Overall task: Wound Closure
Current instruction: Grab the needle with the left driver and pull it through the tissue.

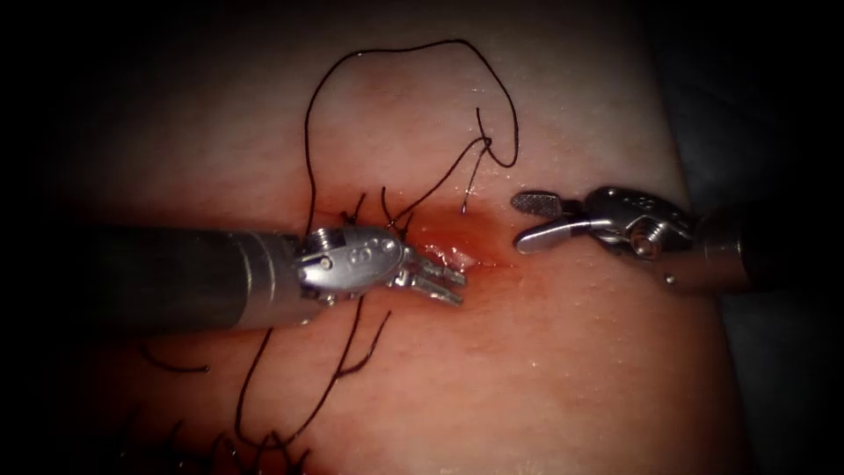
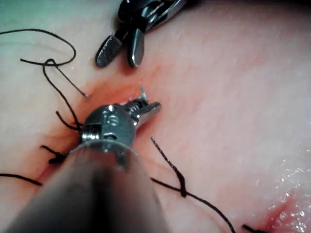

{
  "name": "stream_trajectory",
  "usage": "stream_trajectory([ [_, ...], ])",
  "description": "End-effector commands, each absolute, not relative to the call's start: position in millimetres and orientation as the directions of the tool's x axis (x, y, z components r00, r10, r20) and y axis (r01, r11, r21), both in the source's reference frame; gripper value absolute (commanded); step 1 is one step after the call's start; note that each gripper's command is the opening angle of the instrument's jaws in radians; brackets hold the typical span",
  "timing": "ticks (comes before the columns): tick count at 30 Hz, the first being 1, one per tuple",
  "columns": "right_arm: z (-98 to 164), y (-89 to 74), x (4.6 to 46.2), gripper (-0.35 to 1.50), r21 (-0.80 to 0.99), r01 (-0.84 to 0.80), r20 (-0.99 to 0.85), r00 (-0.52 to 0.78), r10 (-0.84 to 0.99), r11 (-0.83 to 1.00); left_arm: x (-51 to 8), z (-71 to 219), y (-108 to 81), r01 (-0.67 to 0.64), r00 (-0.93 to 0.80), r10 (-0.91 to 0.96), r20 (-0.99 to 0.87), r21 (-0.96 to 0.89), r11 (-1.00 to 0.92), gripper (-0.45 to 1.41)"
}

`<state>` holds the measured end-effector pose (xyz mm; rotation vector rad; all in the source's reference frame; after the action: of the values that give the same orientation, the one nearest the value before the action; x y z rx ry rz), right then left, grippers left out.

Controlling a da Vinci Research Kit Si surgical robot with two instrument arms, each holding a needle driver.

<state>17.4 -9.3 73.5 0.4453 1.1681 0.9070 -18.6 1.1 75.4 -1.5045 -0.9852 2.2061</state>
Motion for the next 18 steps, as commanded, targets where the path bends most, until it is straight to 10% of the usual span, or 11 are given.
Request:
stream_trajectory([
  [1, 73.8, -9.7, 18.2, 1.35, 0.710, -0.372, -0.592, 0.142, 0.793, 0.597, -19.1, 75.8, 1.2, 0.125, -0.412, 0.605, -0.681, -0.700, -0.703, -0.45],
  [18, 74.7, -11.8, 19.0, 1.38, 0.625, -0.333, -0.685, 0.201, 0.701, 0.706, -18.9, 69.9, 1.6, 0.169, -0.489, 0.826, -0.279, -0.960, -0.224, -0.45],
])
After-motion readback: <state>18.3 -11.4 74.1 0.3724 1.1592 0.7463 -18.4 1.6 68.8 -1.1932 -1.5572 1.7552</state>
